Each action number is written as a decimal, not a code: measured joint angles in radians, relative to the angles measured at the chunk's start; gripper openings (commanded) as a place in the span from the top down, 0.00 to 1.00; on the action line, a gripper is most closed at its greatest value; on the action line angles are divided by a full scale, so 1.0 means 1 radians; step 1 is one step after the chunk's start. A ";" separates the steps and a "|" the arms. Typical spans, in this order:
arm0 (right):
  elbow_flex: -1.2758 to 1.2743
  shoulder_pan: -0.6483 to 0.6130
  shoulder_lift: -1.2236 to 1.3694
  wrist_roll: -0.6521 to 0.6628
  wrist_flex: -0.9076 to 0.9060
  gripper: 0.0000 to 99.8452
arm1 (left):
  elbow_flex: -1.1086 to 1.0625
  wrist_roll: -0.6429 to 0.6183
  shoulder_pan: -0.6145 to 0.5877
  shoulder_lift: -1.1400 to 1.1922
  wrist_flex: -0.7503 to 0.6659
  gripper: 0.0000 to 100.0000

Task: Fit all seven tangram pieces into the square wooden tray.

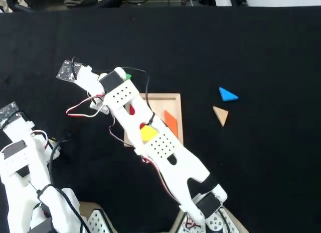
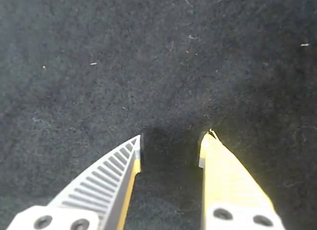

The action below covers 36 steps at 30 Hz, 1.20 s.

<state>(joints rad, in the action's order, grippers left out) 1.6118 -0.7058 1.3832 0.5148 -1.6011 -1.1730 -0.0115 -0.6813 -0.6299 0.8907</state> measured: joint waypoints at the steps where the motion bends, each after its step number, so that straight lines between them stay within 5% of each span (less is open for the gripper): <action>1: -0.008 0.000 0.000 0.000 0.006 0.74 | 0.000 0.000 0.000 0.000 0.000 0.79; 17: -0.032 0.000 0.000 0.000 0.009 0.75 | 0.000 0.000 0.000 0.000 0.000 0.79; 29: -0.058 -0.017 0.000 0.173 -0.006 0.75 | 0.000 0.000 0.000 0.000 0.000 0.79; 36: -0.061 -0.017 0.000 0.173 -0.002 0.83 | 0.000 0.000 0.002 0.000 0.000 0.79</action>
<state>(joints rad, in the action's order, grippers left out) 1.5505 -0.7227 1.3832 0.6882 -1.6026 -1.1730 -0.0115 -0.6797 -0.6299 0.8907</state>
